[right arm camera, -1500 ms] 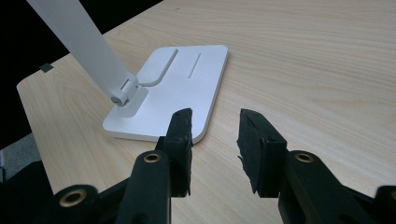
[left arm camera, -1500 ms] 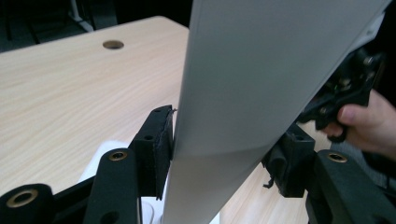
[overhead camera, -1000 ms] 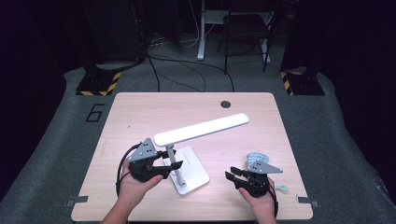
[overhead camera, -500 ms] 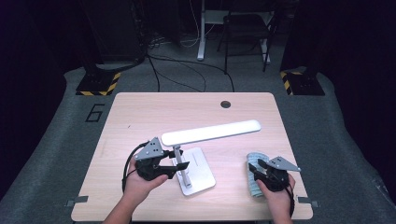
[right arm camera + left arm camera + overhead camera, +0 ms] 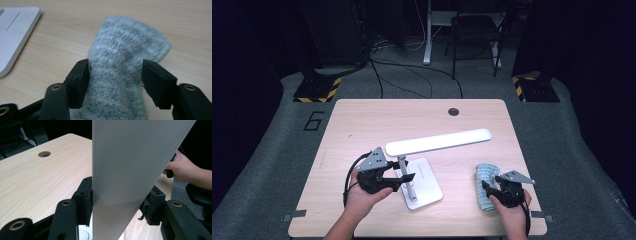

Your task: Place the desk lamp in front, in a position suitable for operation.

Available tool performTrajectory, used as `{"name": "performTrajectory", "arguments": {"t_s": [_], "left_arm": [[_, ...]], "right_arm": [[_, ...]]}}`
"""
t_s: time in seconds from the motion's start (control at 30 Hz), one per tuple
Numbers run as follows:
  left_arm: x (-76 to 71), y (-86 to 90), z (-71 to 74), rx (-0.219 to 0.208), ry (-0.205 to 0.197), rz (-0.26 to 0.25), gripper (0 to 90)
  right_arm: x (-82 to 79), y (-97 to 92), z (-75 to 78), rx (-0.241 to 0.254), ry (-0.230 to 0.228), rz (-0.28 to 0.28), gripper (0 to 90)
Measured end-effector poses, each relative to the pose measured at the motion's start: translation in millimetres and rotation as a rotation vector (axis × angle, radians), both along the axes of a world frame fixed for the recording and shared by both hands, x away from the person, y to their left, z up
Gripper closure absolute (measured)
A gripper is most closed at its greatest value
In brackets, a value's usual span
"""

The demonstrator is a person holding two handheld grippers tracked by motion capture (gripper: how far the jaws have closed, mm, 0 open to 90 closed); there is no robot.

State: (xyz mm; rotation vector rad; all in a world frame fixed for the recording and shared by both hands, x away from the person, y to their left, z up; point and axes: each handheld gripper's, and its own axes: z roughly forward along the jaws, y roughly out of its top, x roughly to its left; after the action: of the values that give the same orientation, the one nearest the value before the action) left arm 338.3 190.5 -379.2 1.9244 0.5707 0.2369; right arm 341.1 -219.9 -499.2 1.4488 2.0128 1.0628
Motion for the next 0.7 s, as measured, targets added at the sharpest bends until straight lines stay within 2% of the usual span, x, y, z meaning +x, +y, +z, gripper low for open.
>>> {"name": "performTrajectory", "arguments": {"t_s": [0.03,0.13,0.2,0.33,0.43,0.47,0.5,0.53,0.7], "left_arm": [[-0.2,-0.3,0.0,-0.004,0.005,0.004,50.6],[0.5,-0.6,0.2,-0.006,0.006,0.003,50.1],[1.1,0.1,1.2,-0.008,0.004,0.001,50.0],[1.5,0.7,4.8,-0.025,-0.002,-0.003,48.2],[1.4,0.2,7.4,-0.016,-0.014,-0.003,49.1],[1.5,0.2,7.5,-0.014,-0.014,-0.006,50.4],[1.7,0.5,7.5,-0.013,-0.014,-0.008,50.4],[1.9,1.5,7.3,-0.01,-0.018,-0.013,50.8],[1.9,1.2,6.5,-0.014,-0.033,-0.023,51.3]], "right_arm": [[0.0,0.0,0.0,0.0,0.0,0.0,38.7],[2.5,6.8,-8.8,-0.019,0.065,0.035,38.2],[3.4,8.3,-10.5,-0.024,0.071,0.041,38.2],[5.3,10.3,-12.8,-0.032,0.074,0.05,41.3],[5.4,11.1,-13.0,-0.03,0.072,0.057,48.7],[4.8,11.0,-11.7,-0.031,0.079,0.07,54.8],[4.8,11.0,-11.7,-0.031,0.079,0.07,54.8],[5.3,12.3,-11.4,-0.03,0.063,0.071,58.8],[4.5,15.0,-9.7,-0.02,0.049,0.092,62.6]]}}
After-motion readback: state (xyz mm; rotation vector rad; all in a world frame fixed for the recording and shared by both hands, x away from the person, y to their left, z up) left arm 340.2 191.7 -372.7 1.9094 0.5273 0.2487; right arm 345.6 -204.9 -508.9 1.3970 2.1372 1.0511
